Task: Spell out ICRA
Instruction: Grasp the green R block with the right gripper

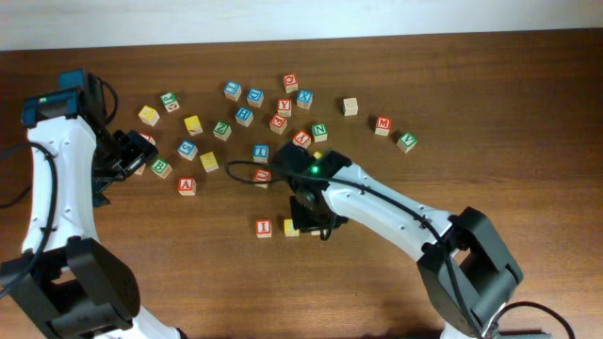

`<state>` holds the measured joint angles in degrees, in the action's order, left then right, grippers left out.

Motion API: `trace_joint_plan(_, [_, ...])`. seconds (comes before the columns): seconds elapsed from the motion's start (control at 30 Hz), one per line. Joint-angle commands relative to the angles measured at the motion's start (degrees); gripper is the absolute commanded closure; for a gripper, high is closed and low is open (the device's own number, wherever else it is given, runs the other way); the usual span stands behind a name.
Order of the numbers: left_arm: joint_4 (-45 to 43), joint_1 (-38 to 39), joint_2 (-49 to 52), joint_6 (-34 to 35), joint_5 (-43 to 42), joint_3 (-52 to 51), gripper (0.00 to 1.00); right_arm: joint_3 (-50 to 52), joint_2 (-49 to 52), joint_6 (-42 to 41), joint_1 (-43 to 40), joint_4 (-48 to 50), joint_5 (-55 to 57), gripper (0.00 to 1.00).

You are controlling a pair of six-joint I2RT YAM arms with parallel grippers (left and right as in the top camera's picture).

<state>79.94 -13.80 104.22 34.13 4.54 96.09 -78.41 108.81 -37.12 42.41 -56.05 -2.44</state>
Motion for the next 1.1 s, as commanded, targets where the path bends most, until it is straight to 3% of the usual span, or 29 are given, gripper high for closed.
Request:
trace_joint_plan(0.0, [0.0,-0.2,-1.1,0.6,0.4,0.2,0.01,3.3,-0.4,-1.4,0.2,4.7,-1.2,0.71])
trace_joint_plan(0.23, [0.0,-0.2,-1.1,0.6,0.4,0.2,0.01,3.7,-0.5,-0.7,0.0,6.8,0.1,0.69])
trace_joint_plan(0.37, [0.0,-0.2,-1.1,0.6,0.4,0.2,0.01,1.0,-2.4,1.4,-2.5,-1.7,-0.3,0.69])
trace_joint_plan(0.43, [0.0,-0.2,-1.1,0.6,0.4,0.2,0.01,-1.2,-5.1,9.7,-3.1,-5.6,-3.7,0.66])
trace_joint_plan(0.5, [0.0,-0.2,-1.0,0.6,0.4,0.2,0.01,-1.4,-7.0,23.3,-3.1,-8.9,-6.9,0.57])
trace_joint_plan(0.6, [0.0,-0.2,-1.0,0.6,0.4,0.2,0.01,-0.5,-6.8,32.5,-2.6,-10.3,-9.6,0.52])
trace_joint_plan(0.63, [0.0,-0.2,-1.1,0.6,0.4,0.2,0.01,0.3,-6.8,33.5,-2.1,-8.9,-11.5,0.46])
trace_joint_plan(0.7, [0.0,-0.2,-1.0,0.6,0.4,0.2,0.01,2.8,-6.8,28.2,-0.5,-3.9,-10.3,0.28])
trace_joint_plan(0.77, [0.0,-0.2,-1.0,0.6,0.4,0.2,0.01,4.9,-6.6,20.6,0.1,-0.9,-8.3,0.23])
trace_joint_plan(0.93, [0.0,-0.2,-1.1,0.6,0.4,0.3,0.01,11.7,-6.1,20.3,0.8,8.1,-7.8,0.23])
trace_joint_plan(1.07, [0.0,-0.2,-1.1,0.6,0.4,0.2,0.01,14.1,-6.1,20.1,0.8,14.3,-5.9,0.39])
